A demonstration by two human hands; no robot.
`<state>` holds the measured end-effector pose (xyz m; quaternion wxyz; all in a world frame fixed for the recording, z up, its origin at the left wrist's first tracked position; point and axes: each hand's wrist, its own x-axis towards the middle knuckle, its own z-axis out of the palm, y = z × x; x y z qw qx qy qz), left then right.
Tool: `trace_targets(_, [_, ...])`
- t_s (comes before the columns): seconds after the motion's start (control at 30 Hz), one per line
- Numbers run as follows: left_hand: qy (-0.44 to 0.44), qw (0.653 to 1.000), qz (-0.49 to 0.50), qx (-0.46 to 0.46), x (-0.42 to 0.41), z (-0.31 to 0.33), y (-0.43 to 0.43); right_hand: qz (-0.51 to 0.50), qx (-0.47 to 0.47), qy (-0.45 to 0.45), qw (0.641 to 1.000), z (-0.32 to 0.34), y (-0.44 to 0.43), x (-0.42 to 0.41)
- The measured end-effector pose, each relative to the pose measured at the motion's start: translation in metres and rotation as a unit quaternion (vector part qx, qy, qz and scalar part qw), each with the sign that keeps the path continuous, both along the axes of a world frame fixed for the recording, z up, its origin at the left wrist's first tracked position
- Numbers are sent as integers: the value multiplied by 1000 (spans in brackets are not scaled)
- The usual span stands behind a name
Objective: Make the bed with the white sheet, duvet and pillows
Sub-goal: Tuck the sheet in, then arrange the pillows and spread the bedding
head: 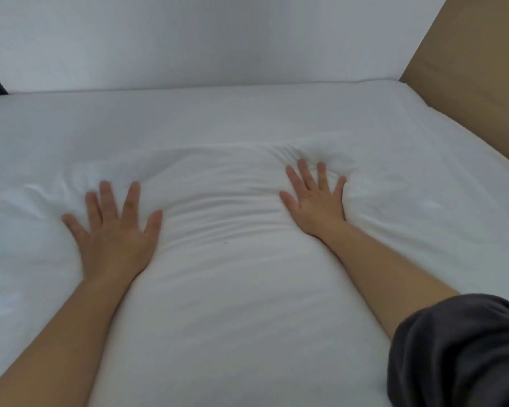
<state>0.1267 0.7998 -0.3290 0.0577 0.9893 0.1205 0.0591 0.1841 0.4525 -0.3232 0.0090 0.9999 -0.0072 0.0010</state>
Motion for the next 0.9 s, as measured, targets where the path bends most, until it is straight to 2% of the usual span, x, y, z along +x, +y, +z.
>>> trace_targets(0.3, [119,991,67,11,-86,14,53,-119,-64,93,986,38,-61,-70])
trace_targets(0.47, [156,985,72,-9,-132,41,54,-168,-42,138,975,73,-65,-129])
trace_targets(0.6, [134,988,15,-80,-163,69,16,-71,21,101,992,96,-10,-177])
trace_targets(0.7, [92,987,-83,-100,-190,90,-27,45,58,83,994,108,55,-220])
trace_targets(0.8, [56,982,-173,-53,-222,85,-53,138,40,46,988,92,94,-262])
trace_targets(0.9, [49,982,-180,29,-248,54,-29,130,-10,13,991,55,73,-286])
